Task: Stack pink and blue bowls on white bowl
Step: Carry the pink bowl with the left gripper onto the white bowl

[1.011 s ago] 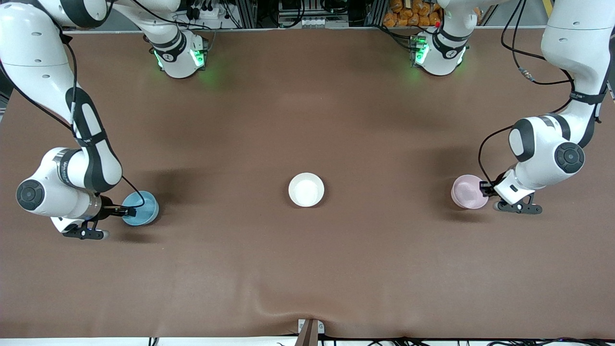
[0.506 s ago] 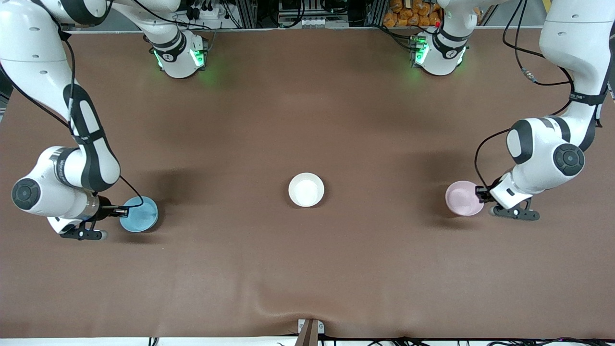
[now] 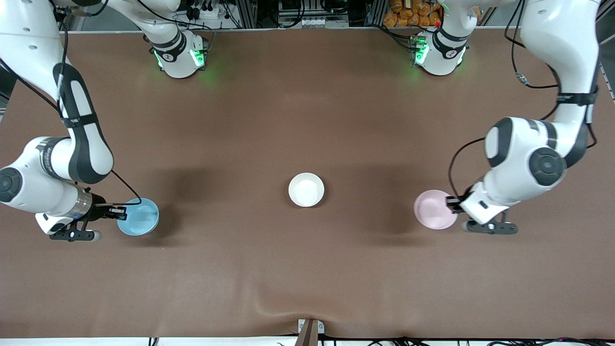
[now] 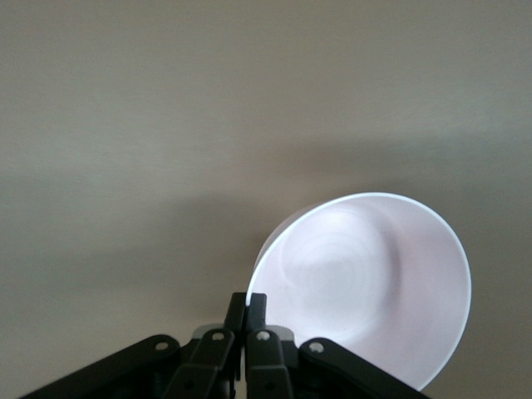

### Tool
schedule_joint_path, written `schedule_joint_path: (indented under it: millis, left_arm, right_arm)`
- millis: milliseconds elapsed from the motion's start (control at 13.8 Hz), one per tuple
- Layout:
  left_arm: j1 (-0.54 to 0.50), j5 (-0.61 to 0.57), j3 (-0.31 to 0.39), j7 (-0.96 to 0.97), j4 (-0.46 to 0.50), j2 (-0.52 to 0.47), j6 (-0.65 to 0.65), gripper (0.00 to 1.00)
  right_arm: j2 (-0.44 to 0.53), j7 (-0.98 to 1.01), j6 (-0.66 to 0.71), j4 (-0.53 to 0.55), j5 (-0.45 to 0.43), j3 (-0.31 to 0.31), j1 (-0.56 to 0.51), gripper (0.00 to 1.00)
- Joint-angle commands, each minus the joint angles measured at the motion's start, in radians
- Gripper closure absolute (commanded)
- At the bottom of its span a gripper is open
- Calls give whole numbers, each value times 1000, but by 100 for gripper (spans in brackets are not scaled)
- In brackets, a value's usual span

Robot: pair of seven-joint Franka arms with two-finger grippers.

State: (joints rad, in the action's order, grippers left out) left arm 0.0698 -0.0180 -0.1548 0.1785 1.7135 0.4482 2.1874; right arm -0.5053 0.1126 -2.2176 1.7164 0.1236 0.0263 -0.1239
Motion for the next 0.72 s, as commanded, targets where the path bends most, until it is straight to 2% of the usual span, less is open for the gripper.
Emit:
schedule_joint_path:
  millis: [0, 433, 650]
  left_arm:
    - [76, 22, 6, 125, -51, 27, -26, 100]
    - [234, 84, 6, 321, -75, 30, -26, 100]
    - [321, 87, 6, 407, -119, 81, -24, 100]
  right_arm:
    - [56, 10, 44, 2, 71, 4, 13, 100]
    - [53, -31, 162, -126, 73, 4, 41, 100]
    - [47, -82, 242, -184, 79, 4, 53, 100]
